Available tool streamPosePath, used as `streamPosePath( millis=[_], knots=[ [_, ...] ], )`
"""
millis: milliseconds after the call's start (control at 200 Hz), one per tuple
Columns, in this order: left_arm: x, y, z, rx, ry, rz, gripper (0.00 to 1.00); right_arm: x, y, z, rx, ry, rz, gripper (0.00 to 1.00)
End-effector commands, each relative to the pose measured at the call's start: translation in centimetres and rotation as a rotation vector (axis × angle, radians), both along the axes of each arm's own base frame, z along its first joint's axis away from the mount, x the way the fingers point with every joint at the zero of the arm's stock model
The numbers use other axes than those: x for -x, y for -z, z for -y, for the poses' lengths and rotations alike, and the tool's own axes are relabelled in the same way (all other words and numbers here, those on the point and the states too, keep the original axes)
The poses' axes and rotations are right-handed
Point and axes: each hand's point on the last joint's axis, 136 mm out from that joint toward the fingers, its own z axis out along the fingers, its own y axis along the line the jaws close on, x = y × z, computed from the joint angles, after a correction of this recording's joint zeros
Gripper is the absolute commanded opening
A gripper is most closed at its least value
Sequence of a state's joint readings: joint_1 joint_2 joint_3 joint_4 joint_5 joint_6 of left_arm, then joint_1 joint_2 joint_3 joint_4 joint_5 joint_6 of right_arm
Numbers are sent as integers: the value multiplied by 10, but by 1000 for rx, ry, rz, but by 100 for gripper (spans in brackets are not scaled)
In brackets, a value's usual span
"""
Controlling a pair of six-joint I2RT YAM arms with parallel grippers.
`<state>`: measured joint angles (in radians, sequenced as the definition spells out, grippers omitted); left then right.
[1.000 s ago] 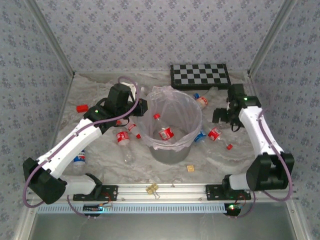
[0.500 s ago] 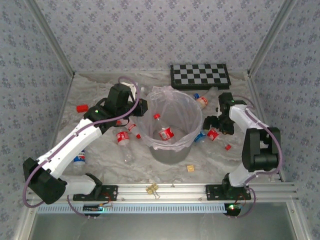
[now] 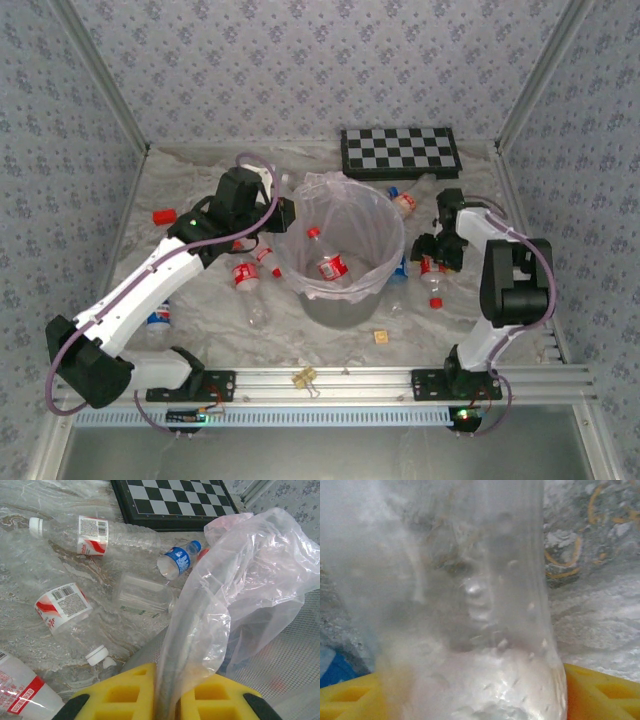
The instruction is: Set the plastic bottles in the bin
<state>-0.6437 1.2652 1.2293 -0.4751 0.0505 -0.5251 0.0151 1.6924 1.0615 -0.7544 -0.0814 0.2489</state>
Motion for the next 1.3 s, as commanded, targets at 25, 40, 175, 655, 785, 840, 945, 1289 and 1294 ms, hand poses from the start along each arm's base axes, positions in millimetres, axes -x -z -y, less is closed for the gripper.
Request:
streamPosePath(
  millis=[25,40,175,655,785,840,945,1289,1294],
  knots=[
    [-3,23,-7,-82,-20,-32,8,6,-21,13,29,30,31,68],
    [-4,23,-7,-82,-21,-31,8,6,-23,15,31,34,35,66],
    [-6,23,-4,-79,-18,-35,8,4,-43,18,-12,73,96,43],
    [-2,27,-5,-63,-18,-34,15,-6,-269,-34,-339,7,605,38],
    [-2,27,-5,-58,-16,-32,14,6,-337,-72,-438,-135,732,38],
    [-1,27,-5,-56,-14,-32,14,12,-360,-95,-476,-220,778,38],
    [-1,26,-6,-53,-18,-29,13,27,-395,-146,-617,-431,849,38],
    [3,18,-9,-39,-29,-22,10,58,-307,-250,-378,-895,624,36],
    [3,17,-9,-40,-29,-22,10,58,-306,-251,-372,-899,621,36]
  ],
)
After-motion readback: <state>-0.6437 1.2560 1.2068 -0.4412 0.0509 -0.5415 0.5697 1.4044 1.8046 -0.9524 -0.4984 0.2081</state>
